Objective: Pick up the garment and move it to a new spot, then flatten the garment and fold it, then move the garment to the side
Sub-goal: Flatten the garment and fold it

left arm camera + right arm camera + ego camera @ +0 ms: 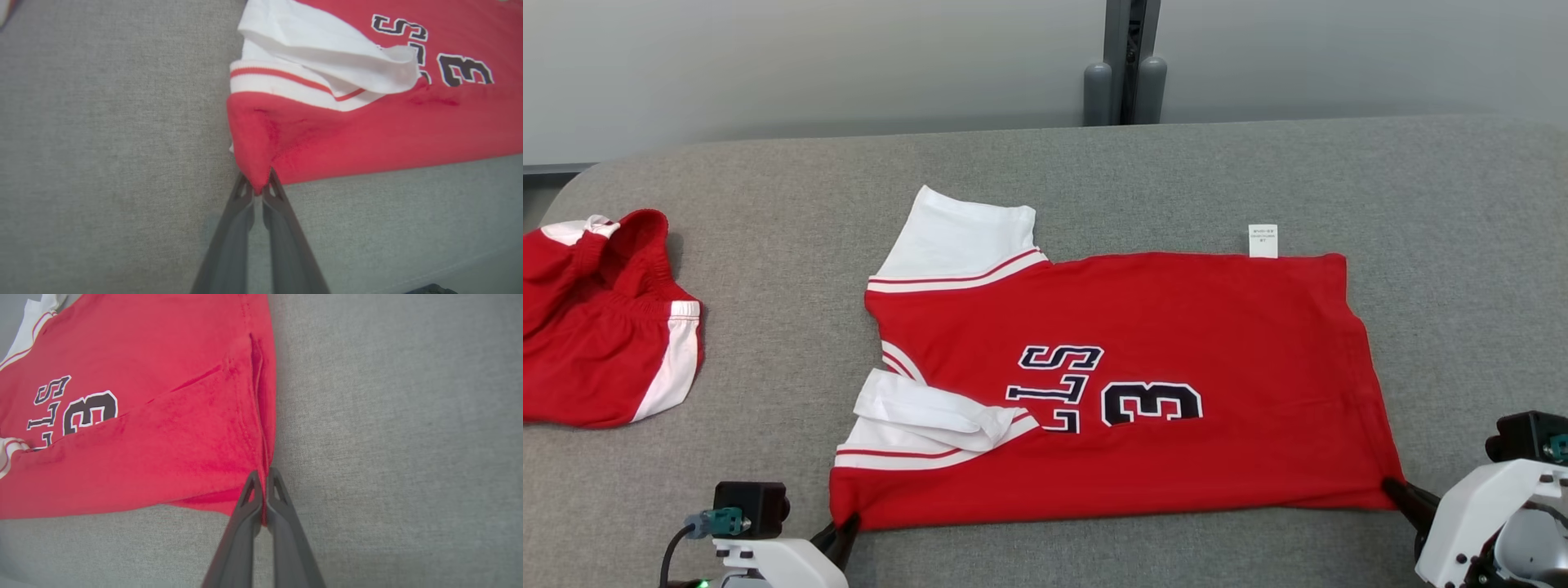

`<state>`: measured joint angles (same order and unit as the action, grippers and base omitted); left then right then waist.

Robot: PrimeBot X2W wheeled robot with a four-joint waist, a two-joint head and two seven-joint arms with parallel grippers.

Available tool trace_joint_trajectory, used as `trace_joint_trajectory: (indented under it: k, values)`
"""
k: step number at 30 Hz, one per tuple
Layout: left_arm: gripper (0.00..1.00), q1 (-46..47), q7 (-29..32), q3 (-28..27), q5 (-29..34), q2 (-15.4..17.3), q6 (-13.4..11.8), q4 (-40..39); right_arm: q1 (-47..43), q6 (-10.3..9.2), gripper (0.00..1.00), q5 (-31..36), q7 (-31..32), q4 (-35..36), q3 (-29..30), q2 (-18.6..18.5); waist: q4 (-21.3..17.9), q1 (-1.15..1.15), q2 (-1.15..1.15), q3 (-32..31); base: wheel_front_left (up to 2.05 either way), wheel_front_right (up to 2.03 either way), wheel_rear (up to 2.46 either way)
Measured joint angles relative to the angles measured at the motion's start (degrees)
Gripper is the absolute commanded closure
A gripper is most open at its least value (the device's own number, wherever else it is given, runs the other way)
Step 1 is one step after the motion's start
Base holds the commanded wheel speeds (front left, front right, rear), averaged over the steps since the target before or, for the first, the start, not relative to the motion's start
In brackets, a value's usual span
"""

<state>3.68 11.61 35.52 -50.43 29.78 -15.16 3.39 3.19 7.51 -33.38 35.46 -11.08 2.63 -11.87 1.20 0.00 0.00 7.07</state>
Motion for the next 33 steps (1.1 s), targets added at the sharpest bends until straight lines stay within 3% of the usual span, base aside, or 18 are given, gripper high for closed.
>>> trace_joint_trajectory:
  k: [1,2,11,22,33]
  values:
    - [0.47,0.0,0.0,0.1,0.0,0.0,0.0,0.2,-0.4,0.0,0.36,0.6,0.5,0.6,0.5,0.6,0.0,0.0,0.0,0.0,0.0,0.0,0.0]
    - [0.0,0.0,0.1,0.1,0.0,-0.1,0.0,0.3,-0.5,0.0,0.0,1.3,1.0,1.2,1.0,1.0,0.0,0.0,0.0,0.0,0.0,0.0,0.0]
    - [0.0,0.1,-0.9,-0.7,0.5,0.6,-1.0,-0.8,-2.2,-0.01,0.0,5.7,3.2,6.4,6.3,3.2,0.7,0.0,0.0,-0.1,0.0,0.0,0.0]
    - [0.0,0.6,-3.3,-1.4,1.5,0.8,-1.3,-2.9,-2.7,-0.01,0.0,7.7,4.1,11.4,8.1,4.9,0.5,0.0,0.0,0.1,0.0,0.0,0.0]
    - [0.0,4.8,-6.8,-1.4,4.1,-0.4,-0.5,-3.6,-0.5,-0.01,0.0,9.4,-1.6,15.4,7.5,4.4,-0.7,0.0,0.0,0.2,0.0,0.0,0.0]
